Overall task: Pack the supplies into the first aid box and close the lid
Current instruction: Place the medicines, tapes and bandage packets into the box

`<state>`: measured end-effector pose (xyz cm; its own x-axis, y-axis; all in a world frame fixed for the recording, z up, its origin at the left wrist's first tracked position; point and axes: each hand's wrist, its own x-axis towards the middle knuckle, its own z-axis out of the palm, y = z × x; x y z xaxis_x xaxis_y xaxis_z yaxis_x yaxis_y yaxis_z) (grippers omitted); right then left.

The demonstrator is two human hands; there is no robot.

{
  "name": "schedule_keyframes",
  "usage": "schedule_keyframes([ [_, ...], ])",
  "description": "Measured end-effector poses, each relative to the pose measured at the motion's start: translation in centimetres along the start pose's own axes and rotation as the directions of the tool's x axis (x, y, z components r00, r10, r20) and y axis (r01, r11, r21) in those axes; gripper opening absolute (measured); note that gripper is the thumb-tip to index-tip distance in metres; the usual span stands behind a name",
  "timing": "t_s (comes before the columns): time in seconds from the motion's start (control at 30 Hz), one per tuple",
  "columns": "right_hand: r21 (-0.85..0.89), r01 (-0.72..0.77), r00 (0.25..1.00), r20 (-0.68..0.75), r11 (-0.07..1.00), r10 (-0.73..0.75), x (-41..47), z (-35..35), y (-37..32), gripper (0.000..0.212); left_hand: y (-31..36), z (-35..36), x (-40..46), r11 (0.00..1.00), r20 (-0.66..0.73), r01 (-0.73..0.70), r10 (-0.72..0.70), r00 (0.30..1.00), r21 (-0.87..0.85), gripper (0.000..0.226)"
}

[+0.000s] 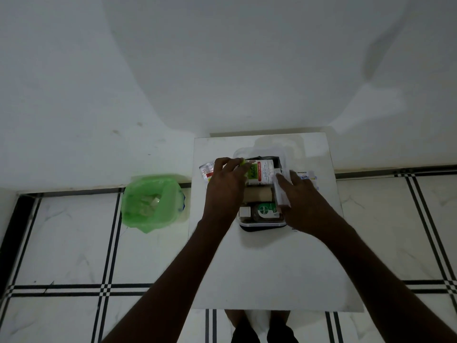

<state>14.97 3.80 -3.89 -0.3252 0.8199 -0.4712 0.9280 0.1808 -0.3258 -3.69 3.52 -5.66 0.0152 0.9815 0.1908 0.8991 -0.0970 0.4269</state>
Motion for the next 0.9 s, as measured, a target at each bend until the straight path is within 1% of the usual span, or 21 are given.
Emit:
schedule_keyframes([
  [0.07,-0.094,0.019,0.997,0.082,0.995,-0.011,1.1,-1.9,-0.1,0.097,0.0,-0.1,0.0,1.0,0.001,-0.008,0.008,1.0,-0.005,0.035],
  [0.13,-0.202,0.018,0.98,0.199,0.979,0.023,2.7,-3.8,-0.4,0.106,-0.1,-0.3,0.0,1.0,0.006,-0.014,0.014,1.0,-0.005,0.035],
  [0.23,-0.234,0.013,0.937,0.341,0.972,0.069,4.5,-5.3,-0.7,0.12,-0.1,-0.3,0.1,1.0,0.021,-0.016,0.016,1.0,-0.01,0.037],
  [0.3,-0.236,0.035,0.917,0.394,0.971,0.063,5.2,-5.7,-0.8,0.122,-0.2,-0.3,0.1,1.0,0.024,-0.014,0.014,1.0,-0.012,0.038],
  [0.33,-0.228,0.04,0.916,0.396,0.973,0.056,5.3,-5.8,-0.7,0.123,-0.2,-0.3,0.1,1.0,0.025,-0.012,0.012,1.0,-0.014,0.039],
  [0.4,-0.2,0.041,0.935,0.352,0.979,0.033,5.2,-6.0,-0.5,0.124,-0.2,-0.4,0.1,1.0,0.024,-0.009,0.01,1.0,-0.024,0.039],
  [0.5,-0.174,0.054,0.978,0.206,0.983,-0.017,4.0,-5.5,-0.2,0.112,-0.2,-0.4,0.1,1.0,0.023,-0.006,0.007,1.0,-0.03,0.038],
  [0.57,-0.205,0.077,0.991,0.122,0.976,-0.053,3.3,-4.5,0.0,0.109,-0.3,-0.3,0.1,1.0,0.019,-0.011,0.011,1.0,-0.02,0.037],
  [0.6,-0.23,0.082,0.992,0.116,0.97,-0.056,3.4,-4.1,0.1,0.113,-0.3,-0.3,0.0,1.0,0.016,-0.012,0.012,1.0,-0.017,0.037],
  [0.63,-0.249,0.073,0.989,0.14,0.966,-0.039,3.5,-3.9,0.2,0.118,-0.3,-0.2,0.0,1.0,0.016,-0.012,0.012,1.0,-0.016,0.037],
  [0.73,-0.269,0.043,0.97,0.243,0.962,0.025,4.3,-4.4,0.3,0.126,-0.2,-0.4,0.0,1.0,0.022,-0.007,0.008,1.0,-0.012,0.038],
  [0.9,-0.229,0.039,0.955,0.293,0.973,0.031,5.1,-5.0,0.2,0.133,0.0,-0.4,0.0,1.0,0.029,0.007,-0.007,1.0,0.02,0.038],
])
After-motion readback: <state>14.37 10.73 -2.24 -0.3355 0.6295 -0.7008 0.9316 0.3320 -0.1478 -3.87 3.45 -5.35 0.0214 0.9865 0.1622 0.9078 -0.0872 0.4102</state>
